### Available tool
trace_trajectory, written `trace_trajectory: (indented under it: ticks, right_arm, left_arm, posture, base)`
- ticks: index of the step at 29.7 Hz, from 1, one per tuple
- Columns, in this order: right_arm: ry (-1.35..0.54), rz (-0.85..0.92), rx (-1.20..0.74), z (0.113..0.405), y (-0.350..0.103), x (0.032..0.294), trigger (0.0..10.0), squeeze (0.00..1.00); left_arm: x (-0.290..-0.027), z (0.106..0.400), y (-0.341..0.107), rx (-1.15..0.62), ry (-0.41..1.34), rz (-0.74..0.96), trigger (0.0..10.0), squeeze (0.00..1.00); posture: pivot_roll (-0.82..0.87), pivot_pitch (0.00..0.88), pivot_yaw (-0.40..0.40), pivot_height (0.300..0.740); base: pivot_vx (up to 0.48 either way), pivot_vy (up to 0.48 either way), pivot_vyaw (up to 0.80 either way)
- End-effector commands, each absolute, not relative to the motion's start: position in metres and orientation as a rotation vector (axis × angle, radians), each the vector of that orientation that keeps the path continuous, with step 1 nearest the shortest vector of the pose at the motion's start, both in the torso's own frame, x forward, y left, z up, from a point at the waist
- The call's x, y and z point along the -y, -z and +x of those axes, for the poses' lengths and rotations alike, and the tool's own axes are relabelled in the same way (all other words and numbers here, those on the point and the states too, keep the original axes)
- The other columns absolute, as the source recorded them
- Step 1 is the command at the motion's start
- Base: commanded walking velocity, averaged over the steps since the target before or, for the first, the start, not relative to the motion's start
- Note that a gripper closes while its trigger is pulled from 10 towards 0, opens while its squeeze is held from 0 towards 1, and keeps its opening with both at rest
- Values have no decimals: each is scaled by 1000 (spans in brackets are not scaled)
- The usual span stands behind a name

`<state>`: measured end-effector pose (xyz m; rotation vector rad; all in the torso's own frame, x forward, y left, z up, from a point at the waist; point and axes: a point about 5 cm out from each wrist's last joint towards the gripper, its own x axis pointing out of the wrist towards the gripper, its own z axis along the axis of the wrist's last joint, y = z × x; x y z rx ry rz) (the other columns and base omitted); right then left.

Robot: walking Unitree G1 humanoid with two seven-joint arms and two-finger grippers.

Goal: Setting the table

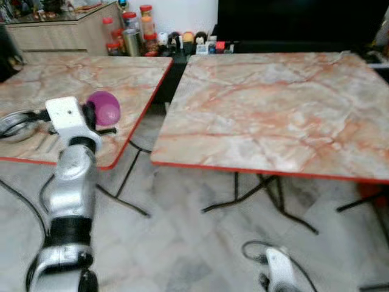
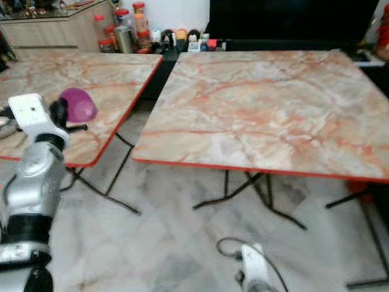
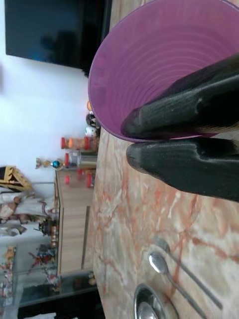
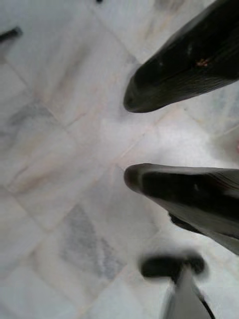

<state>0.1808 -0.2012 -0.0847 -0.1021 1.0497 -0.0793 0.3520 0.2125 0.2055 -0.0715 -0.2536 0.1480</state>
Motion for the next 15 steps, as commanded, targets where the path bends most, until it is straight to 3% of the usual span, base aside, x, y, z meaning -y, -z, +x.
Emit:
trace_trajectory:
  ticks: [1,15]
  right_arm:
    - [70,-79,-1030,186,83,193,10000,0]
    - [80,-74,-1019,188,82,194,10000,0]
  left_arm:
    - [-224,350,-208,267,-185,-43,10000,0]
    - [-220,351,-210,281,-181,-53,10000,0]
  posture:
    - [50,0,28,740]
    - [54,0,24,740]
  base:
    - [0,480,0]
    - [0,480,0]
